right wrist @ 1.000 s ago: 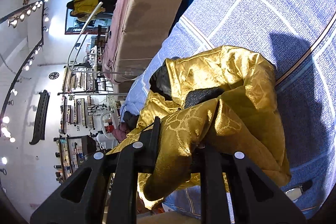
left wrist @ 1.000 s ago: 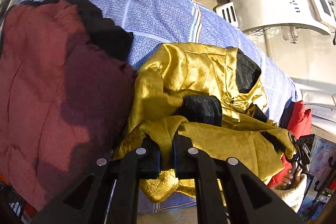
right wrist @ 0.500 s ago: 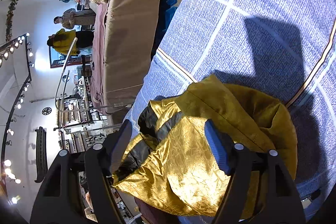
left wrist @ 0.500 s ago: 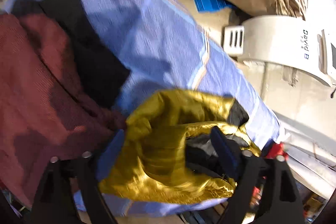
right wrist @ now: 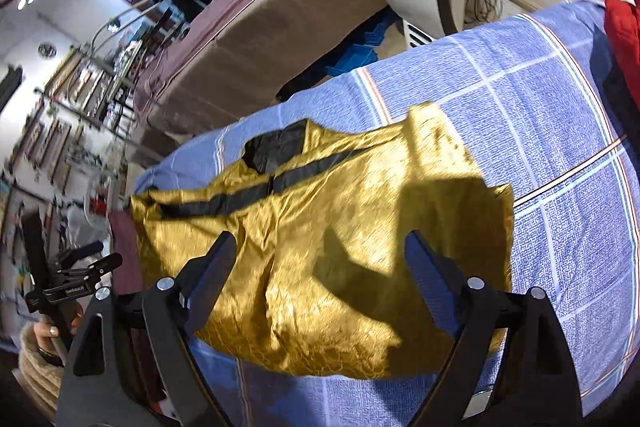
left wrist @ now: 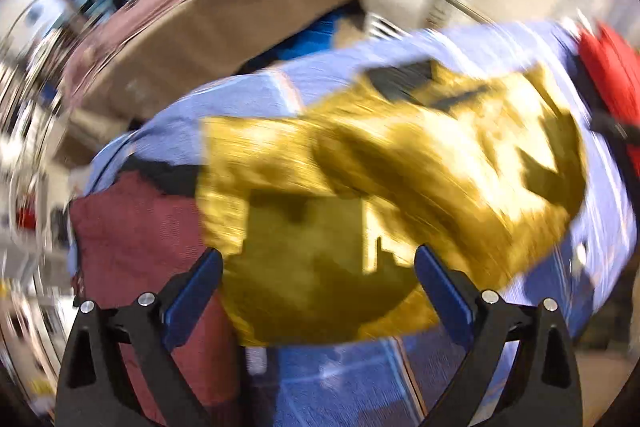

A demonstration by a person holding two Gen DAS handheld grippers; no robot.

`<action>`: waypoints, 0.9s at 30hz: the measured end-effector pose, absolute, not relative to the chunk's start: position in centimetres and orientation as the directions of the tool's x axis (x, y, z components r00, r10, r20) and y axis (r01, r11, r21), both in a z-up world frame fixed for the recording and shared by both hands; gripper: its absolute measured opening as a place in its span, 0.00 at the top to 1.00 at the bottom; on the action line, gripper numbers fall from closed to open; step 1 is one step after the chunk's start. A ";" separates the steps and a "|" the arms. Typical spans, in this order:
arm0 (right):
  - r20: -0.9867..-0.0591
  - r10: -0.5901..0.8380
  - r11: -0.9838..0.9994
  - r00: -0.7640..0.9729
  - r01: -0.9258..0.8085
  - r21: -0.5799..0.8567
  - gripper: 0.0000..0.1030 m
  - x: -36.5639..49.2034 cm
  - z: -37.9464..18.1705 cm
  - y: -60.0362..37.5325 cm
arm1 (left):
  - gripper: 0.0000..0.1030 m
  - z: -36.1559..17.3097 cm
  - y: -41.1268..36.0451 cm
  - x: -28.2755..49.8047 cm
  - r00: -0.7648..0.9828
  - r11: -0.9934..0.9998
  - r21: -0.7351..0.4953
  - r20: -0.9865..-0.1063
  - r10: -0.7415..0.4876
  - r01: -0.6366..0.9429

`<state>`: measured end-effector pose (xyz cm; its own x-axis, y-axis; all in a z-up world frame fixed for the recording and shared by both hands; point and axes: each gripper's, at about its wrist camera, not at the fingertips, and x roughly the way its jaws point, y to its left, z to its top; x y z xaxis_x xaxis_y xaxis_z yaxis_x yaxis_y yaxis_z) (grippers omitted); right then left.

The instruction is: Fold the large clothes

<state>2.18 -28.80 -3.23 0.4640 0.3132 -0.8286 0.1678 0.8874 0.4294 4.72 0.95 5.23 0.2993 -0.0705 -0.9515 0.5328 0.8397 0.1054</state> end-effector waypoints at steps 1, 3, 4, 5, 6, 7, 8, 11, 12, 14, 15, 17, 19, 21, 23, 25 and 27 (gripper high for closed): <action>-0.832 0.326 0.895 0.450 0.136 0.425 0.17 1.8 -3.6 -27.4 | 0.08 4.7 -0.4 3.4 0.291 0.800 0.094 -0.951 -0.104 0.593; -0.826 0.388 0.888 0.409 0.073 0.454 0.17 1.8 -4.7 -24.6 | 0.08 3.1 -2.9 2.3 0.272 0.739 0.076 -0.951 -0.149 0.669; -0.823 0.419 0.879 0.384 0.056 0.473 0.17 2.2 -5.6 -23.6 | 0.08 2.3 -3.7 2.7 0.267 0.729 0.082 -0.953 -0.142 0.680; -0.831 0.425 0.879 0.359 0.056 0.474 0.17 2.8 -6.4 -23.0 | 0.08 1.3 -4.2 3.6 0.273 0.733 0.101 -0.955 -0.120 0.673; -0.843 0.417 0.885 0.339 0.061 0.462 0.17 3.3 -7.3 -22.6 | 0.08 0.4 -4.2 4.8 0.274 0.748 0.113 -0.957 -0.095 0.654; -0.860 0.395 0.897 0.324 0.065 0.437 0.17 3.8 -8.0 -22.2 | 0.08 -0.6 -3.9 6.3 0.259 0.773 0.111 -0.963 -0.071 0.625; -0.885 0.351 0.917 0.307 0.078 0.391 0.17 4.5 -8.9 -22.3 | 0.08 -1.5 -3.3 7.7 0.232 0.799 0.092 -0.971 -0.061 0.595; -0.947 0.198 0.957 0.254 0.157 0.243 0.17 5.7 -11.4 -24.3 | 0.05 -5.1 -0.4 12.2 0.156 0.876 0.106 -0.987 0.036 0.471; -0.957 0.167 0.960 0.237 0.182 0.213 0.17 6.1 -12.1 -25.3 | 0.05 -6.2 1.2 13.5 0.119 0.903 0.077 -0.993 0.029 0.423; -0.977 0.098 0.966 0.188 0.218 0.138 0.17 6.4 -13.7 -27.2 | 0.05 -7.2 3.6 15.3 0.049 0.942 0.014 -0.999 -0.003 0.336; -0.982 0.075 0.968 0.175 0.222 0.113 0.17 6.5 -14.3 -28.0 | 0.06 -7.1 4.3 15.7 0.032 0.952 -0.016 -0.999 -0.028 0.304; -0.989 0.033 0.973 0.146 0.220 0.065 0.17 6.3 -15.4 -29.4 | 0.19 -6.1 5.0 16.1 0.026 0.964 -0.027 -0.999 -0.035 0.264; -0.992 0.040 0.971 0.123 0.228 0.068 0.17 6.0 -16.4 -30.6 | 0.22 -3.5 4.8 15.5 0.072 0.964 -0.004 -0.997 -0.024 0.266; -0.993 0.024 0.964 0.113 0.262 0.053 0.17 5.5 -16.5 -31.5 | 0.09 -0.4 4.3 14.3 0.180 0.951 0.108 -0.982 0.057 0.288; -0.993 -0.013 0.958 0.121 0.286 0.022 0.17 5.2 -15.6 -31.7 | 0.06 1.5 4.2 12.9 0.279 0.929 0.242 -0.947 0.162 0.282; -0.988 -0.042 0.959 0.149 0.285 0.002 0.16 5.0 -14.1 -30.8 | 0.06 1.4 4.4 12.1 0.288 0.924 0.255 -0.942 0.171 0.284; -0.979 -0.042 0.970 0.198 0.243 0.008 0.15 4.9 -12.5 -28.9 | 0.06 -0.3 5.0 13.0 0.227 0.937 0.213 -0.962 0.152 0.275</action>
